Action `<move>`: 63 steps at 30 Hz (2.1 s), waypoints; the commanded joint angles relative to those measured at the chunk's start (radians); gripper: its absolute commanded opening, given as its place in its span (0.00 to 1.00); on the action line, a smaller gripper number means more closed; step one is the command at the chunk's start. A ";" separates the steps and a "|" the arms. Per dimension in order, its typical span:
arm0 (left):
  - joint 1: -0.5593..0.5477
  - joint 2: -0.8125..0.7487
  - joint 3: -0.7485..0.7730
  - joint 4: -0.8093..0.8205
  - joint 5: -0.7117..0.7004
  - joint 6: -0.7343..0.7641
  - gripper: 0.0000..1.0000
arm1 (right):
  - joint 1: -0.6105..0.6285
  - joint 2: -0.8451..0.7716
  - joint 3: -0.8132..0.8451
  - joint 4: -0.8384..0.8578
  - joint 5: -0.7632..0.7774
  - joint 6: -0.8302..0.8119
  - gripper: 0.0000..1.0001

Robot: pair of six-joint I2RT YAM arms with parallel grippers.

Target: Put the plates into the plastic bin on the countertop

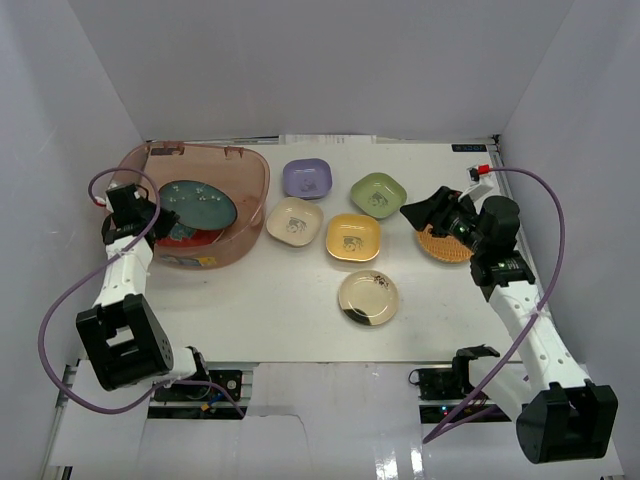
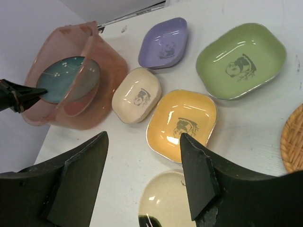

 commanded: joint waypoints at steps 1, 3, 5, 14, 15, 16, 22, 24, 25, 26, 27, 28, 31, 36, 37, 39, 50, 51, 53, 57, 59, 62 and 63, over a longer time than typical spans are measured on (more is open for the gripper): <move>0.001 -0.028 0.024 0.135 -0.018 -0.001 0.00 | 0.004 0.002 -0.021 0.070 0.064 -0.018 0.68; 0.001 -0.024 0.024 0.134 -0.041 0.013 0.00 | 0.004 0.009 -0.041 0.068 0.124 -0.028 0.68; 0.001 -0.022 0.026 0.127 -0.064 0.019 0.00 | 0.003 0.028 -0.053 0.068 0.159 -0.029 0.69; 0.001 -0.027 -0.028 0.130 -0.113 0.013 0.64 | -0.022 0.088 -0.134 0.093 0.310 -0.008 0.71; 0.001 -0.025 -0.031 0.130 -0.114 0.013 0.69 | -0.034 0.091 -0.140 0.093 0.319 -0.006 0.71; 0.001 -0.025 -0.030 0.132 -0.114 0.013 0.73 | -0.061 0.094 -0.154 0.096 0.319 0.004 0.71; -0.025 -0.045 -0.034 0.130 -0.197 0.042 0.98 | -0.164 0.076 -0.209 0.111 0.380 0.034 0.72; -0.040 -0.064 -0.050 0.126 -0.261 0.054 0.98 | -0.212 0.093 -0.216 0.113 0.371 0.046 0.72; -0.043 -0.071 -0.054 0.127 -0.275 0.057 0.98 | -0.227 0.101 -0.222 0.116 0.361 0.051 0.72; -0.045 -0.077 -0.059 0.127 -0.289 0.060 0.98 | -0.245 0.108 -0.225 0.122 0.345 0.066 0.73; -0.052 -0.084 -0.057 0.124 -0.309 0.071 0.98 | -0.285 0.125 -0.228 0.127 0.333 0.077 0.72; -0.056 -0.088 -0.056 0.121 -0.350 0.074 0.98 | -0.310 0.131 -0.239 0.133 0.295 0.087 0.73; -0.063 -0.105 -0.053 0.115 -0.349 0.072 0.98 | -0.382 0.147 -0.263 0.168 0.273 0.124 0.73; -0.149 -0.186 -0.054 0.209 -0.199 0.098 0.98 | -0.450 0.160 -0.318 0.200 0.311 0.144 0.73; -0.178 -0.206 -0.033 0.216 -0.168 0.117 0.98 | -0.453 0.170 -0.329 0.208 0.316 0.156 0.73; -0.298 -0.217 -0.001 0.219 -0.109 0.154 0.98 | -0.467 0.206 -0.349 0.240 0.307 0.187 0.72; -0.863 -0.141 -0.074 0.203 0.241 0.209 0.98 | -0.488 0.544 -0.329 0.476 0.166 0.362 0.54; -0.896 -0.128 -0.094 0.201 0.222 0.194 0.98 | -0.488 0.559 -0.334 0.495 0.161 0.374 0.50; -0.983 -0.088 -0.141 0.213 0.206 0.175 0.98 | -0.488 0.590 -0.351 0.554 0.163 0.416 0.34; -1.073 -0.083 -0.192 0.229 0.137 0.161 0.97 | -0.490 0.532 -0.407 0.619 0.198 0.446 0.08; -1.089 -0.113 -0.197 0.238 0.113 0.169 0.96 | -0.490 0.434 -0.421 0.618 0.210 0.445 0.08; -1.093 -0.195 -0.177 0.244 0.096 0.201 0.94 | -0.470 0.265 -0.397 0.599 0.201 0.445 0.08; -1.093 -0.247 -0.163 0.244 0.094 0.215 0.94 | -0.461 0.224 -0.375 0.558 0.204 0.431 0.08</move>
